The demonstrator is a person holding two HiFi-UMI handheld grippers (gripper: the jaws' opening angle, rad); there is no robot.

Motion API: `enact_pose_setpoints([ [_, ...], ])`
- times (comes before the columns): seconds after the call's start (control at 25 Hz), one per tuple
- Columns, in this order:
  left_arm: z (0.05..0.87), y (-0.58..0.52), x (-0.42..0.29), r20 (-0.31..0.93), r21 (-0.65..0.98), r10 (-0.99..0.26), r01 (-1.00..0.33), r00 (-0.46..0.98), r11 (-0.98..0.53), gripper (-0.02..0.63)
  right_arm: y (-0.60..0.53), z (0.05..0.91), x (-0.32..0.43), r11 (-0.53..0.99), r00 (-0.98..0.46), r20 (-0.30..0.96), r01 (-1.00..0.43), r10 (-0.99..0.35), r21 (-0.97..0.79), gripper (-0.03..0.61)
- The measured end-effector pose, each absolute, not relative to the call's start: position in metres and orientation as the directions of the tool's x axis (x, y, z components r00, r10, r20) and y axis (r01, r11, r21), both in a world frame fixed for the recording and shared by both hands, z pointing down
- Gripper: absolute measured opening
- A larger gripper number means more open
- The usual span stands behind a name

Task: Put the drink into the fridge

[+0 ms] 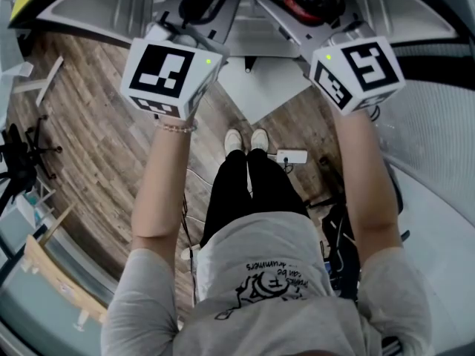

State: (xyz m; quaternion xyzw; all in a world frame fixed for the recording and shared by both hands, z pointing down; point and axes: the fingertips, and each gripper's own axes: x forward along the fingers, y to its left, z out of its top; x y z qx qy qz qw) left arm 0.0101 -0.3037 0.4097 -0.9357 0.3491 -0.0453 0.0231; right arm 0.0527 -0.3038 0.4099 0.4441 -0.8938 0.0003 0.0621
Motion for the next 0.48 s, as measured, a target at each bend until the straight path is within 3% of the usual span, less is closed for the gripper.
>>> enact_pose_setpoints([
  [0.48, 0.419, -0.326, 0.026, 0.092, -0.096, -0.664, -0.657, 0.742, -0.748, 0.003, -0.332, 0.425, 0.058, 0.595, -0.585, 0.132, -0.802, -0.800, 0.054, 0.324],
])
